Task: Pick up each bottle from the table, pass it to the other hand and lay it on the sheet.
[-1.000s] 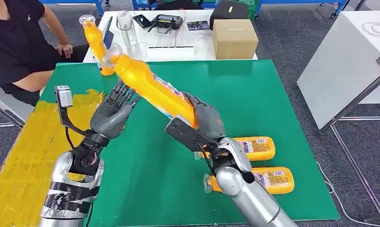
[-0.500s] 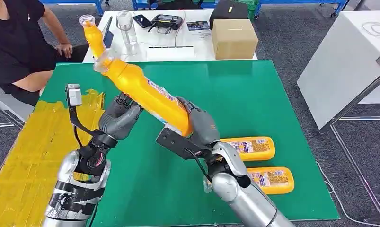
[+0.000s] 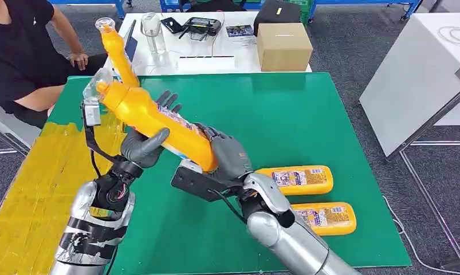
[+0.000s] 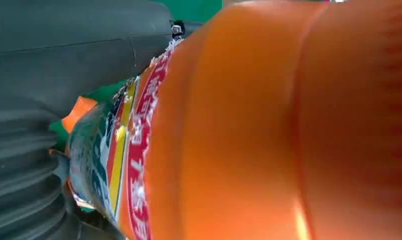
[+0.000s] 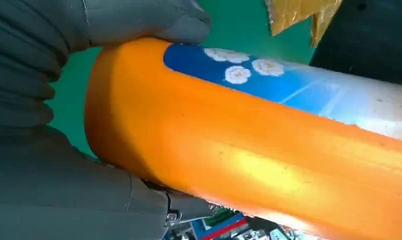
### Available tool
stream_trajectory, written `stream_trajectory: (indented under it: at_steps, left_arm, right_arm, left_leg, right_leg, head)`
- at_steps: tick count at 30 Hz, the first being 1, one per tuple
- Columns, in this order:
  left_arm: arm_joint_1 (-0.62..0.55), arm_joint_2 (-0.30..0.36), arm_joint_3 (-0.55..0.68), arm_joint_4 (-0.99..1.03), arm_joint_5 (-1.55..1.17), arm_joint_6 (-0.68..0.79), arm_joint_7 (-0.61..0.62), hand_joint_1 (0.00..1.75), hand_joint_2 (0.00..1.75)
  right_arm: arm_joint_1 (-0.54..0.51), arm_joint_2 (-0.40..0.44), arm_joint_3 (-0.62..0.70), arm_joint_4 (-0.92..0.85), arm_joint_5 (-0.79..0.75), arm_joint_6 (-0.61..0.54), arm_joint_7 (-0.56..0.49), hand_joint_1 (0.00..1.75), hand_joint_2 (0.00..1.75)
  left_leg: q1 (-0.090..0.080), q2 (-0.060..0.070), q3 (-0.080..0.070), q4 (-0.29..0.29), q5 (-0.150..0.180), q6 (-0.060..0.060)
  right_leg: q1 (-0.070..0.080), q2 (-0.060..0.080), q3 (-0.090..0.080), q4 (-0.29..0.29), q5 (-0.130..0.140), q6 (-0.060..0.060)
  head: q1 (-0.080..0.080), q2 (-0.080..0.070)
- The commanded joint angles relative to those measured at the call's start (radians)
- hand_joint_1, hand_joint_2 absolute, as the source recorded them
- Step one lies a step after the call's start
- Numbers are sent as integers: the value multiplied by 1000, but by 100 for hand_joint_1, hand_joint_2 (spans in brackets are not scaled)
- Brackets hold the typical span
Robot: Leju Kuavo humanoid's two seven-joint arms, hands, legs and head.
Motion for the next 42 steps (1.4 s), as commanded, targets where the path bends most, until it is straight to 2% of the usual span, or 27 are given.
stream_trajectory:
  at_steps: [1,19,20,21,22,42]
  left_arm:
    - [-84,2,-44,79,-18,7,0,0,175]
    - [-72,-17,-34,50,-38,40,-32,0,175]
    - [-71,-18,-33,48,-38,41,-32,17,175]
    - [-65,-22,-27,41,-39,48,-43,162,175]
    - [-64,-22,-26,38,-40,48,-46,175,175]
    - [-46,-20,-7,46,-47,55,-67,175,175]
  right_arm:
    - [-75,-2,158,55,-19,52,1,175,175]
    - [-81,4,169,76,-46,42,0,175,175]
    - [-81,4,168,75,-47,41,0,175,175]
    - [-80,3,167,75,-49,39,0,175,175]
    - [-80,2,166,74,-50,38,0,175,175]
    - [-46,-19,138,55,-62,24,1,175,175]
  left_leg:
    - [1,-1,0,0,0,0]
    - [1,-1,0,0,0,0]
    - [1,-1,0,1,-1,-1]
    - [1,-1,0,0,0,0]
    - [2,-1,1,1,-1,-1]
    - [1,-2,1,0,-1,0]
  right_leg:
    - [1,0,0,0,0,-1]
    - [1,-1,1,0,0,-1]
    - [1,-1,1,0,-1,-1]
    - [1,-1,0,0,0,-1]
    - [2,-1,2,-1,-1,-1]
    - [1,-2,3,-2,-1,-1]
  head:
    - [0,0]
    - [0,0]
    - [0,0]
    - [0,0]
    - [0,0]
    - [0,0]
